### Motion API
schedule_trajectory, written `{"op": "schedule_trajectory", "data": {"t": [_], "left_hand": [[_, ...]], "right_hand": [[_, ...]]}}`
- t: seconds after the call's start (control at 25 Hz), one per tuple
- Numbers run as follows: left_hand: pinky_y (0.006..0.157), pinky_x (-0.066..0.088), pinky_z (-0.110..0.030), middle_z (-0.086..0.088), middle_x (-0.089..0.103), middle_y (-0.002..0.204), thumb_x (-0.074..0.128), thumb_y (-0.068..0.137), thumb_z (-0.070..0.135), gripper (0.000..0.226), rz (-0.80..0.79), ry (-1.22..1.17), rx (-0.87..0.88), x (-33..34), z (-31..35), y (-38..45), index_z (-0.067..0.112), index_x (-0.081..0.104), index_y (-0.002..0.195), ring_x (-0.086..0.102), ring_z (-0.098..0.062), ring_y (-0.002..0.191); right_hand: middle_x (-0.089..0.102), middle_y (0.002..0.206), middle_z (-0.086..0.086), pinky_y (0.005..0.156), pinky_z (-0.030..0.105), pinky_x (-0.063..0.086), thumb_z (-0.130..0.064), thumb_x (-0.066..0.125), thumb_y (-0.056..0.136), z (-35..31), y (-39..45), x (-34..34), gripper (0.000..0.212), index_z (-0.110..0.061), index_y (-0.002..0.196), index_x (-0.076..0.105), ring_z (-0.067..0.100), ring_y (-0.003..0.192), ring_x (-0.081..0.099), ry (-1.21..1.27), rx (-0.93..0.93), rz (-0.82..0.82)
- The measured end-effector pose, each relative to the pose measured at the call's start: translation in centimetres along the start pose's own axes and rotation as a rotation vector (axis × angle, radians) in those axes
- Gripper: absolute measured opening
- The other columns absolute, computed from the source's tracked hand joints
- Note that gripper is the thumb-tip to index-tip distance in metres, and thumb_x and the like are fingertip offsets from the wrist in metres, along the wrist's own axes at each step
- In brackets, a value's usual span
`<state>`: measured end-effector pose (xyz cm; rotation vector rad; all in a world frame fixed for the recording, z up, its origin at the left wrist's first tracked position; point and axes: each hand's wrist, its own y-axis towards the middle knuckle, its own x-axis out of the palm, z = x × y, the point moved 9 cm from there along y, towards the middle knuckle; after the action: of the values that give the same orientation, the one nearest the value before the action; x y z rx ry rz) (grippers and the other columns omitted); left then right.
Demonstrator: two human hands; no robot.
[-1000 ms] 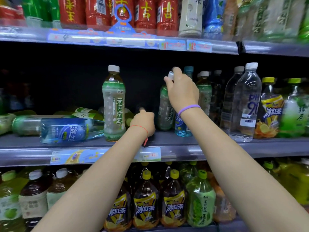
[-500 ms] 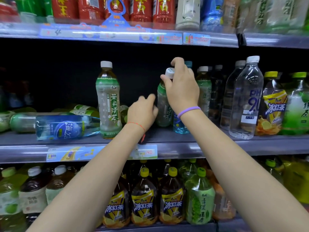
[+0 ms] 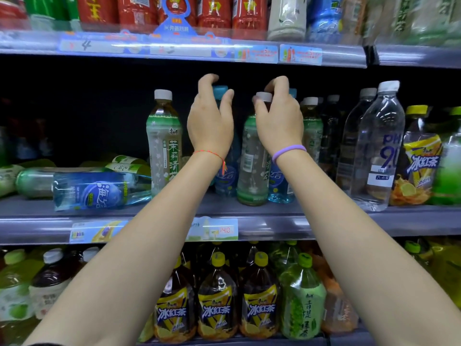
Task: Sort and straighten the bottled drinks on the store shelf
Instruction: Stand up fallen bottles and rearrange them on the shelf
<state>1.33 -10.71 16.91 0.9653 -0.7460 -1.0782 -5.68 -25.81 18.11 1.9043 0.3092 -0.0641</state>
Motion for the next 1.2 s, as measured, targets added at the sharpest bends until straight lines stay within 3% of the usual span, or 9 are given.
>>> {"op": "schedule_trajectory", "data": {"t": [0.32,0.44,0.64,0.76,0.84,0.92,1.0,1.12,1.2], "left_hand": [[0.089,0.048,-0.036,-0.017,0.056,0.134,0.045,0.103,0.028,0.052,-0.509,-0.091,-0.466,6.5,-6.9,-5.2,0.014,0.029,0.151,0.058,-0.033,0.116],[0.095,0.041,-0.029,0.001,0.049,0.130,0.043,0.105,0.029,0.056,-0.530,-0.309,-0.623,7.0,-7.0,-6.3,0.021,0.020,0.155,0.050,-0.017,0.118],[0.110,0.042,-0.038,-0.004,0.052,0.138,0.045,0.102,0.024,0.063,-0.532,-0.524,-0.761,8.0,-6.9,-7.8,0.027,0.014,0.157,0.051,-0.021,0.126],[0.112,0.040,-0.044,-0.004,0.054,0.142,0.050,0.091,0.042,0.065,-0.634,-0.514,-0.831,9.0,-7.1,-9.5,0.027,0.032,0.152,0.053,-0.022,0.129],[0.108,0.043,-0.040,-0.008,0.063,0.128,0.049,0.091,0.041,0.051,-0.626,-0.265,-0.634,7.4,-6.3,-8.8,0.017,0.057,0.136,0.058,-0.022,0.118],[0.099,0.044,-0.036,-0.011,0.065,0.117,0.052,0.092,0.018,0.032,-0.342,0.082,-0.168,3.0,-4.1,-7.2,0.010,0.067,0.118,0.058,-0.026,0.109],[0.094,0.043,-0.042,-0.014,0.061,0.117,0.056,0.081,0.010,0.033,-0.009,0.356,0.235,-2.5,-0.2,-7.7,0.010,0.068,0.112,0.055,-0.031,0.110],[0.103,0.036,-0.051,-0.018,0.048,0.139,0.063,0.076,0.022,0.062,0.083,0.622,0.148,-6.2,-2.4,-7.2,0.011,0.051,0.136,0.044,-0.037,0.128],[0.104,0.036,-0.051,-0.016,0.046,0.142,0.070,0.078,0.035,0.086,-0.060,0.658,-0.046,-7.4,-6.4,-6.4,0.010,0.031,0.151,0.047,-0.037,0.127]], "right_hand": [[0.057,0.113,0.006,0.081,0.042,0.041,-0.052,0.056,0.086,0.3,-4.5,2.0,0.081,-0.015,0.152,0.028,0.030,0.102,0.048,-0.284,-0.154,-0.044],[0.057,0.124,0.007,0.077,0.038,0.037,-0.055,0.056,0.084,0.6,-6.0,1.7,0.083,-0.011,0.151,0.034,0.029,0.104,0.049,-0.383,-0.197,0.020],[0.053,0.137,0.009,0.103,0.048,0.034,-0.054,0.053,0.087,1.4,-7.3,1.4,0.077,-0.013,0.151,0.036,0.030,0.129,0.045,-0.423,-0.235,0.035],[0.052,0.138,0.011,0.109,0.052,0.030,-0.053,0.053,0.088,1.7,-7.3,1.2,0.077,-0.013,0.151,0.035,0.031,0.133,0.043,-0.397,-0.223,0.010],[0.051,0.139,0.014,0.112,0.052,0.029,-0.048,0.055,0.088,1.4,-7.6,0.7,0.073,-0.010,0.148,0.039,0.034,0.134,0.042,-0.392,-0.243,0.044],[0.054,0.136,0.017,0.109,0.051,0.033,-0.034,0.057,0.087,-0.3,-8.8,0.1,0.060,-0.007,0.140,0.050,0.036,0.131,0.045,-0.347,-0.347,0.142],[0.064,0.115,0.015,0.088,0.047,0.047,-0.021,0.055,0.087,-2.8,-10.4,0.7,0.037,-0.006,0.120,0.064,0.034,0.111,0.057,-0.226,-0.496,0.154],[0.061,0.082,0.012,0.052,0.039,0.040,-0.013,0.051,0.090,-5.1,-11.9,5.1,0.012,-0.007,0.096,0.060,0.036,0.073,0.061,-0.089,-0.438,-0.253],[0.055,0.104,0.014,0.058,0.037,0.038,-0.018,0.049,0.096,-3.9,-13.1,9.3,0.020,-0.010,0.113,0.054,0.039,0.081,0.060,-0.213,-0.229,-0.575]]}}
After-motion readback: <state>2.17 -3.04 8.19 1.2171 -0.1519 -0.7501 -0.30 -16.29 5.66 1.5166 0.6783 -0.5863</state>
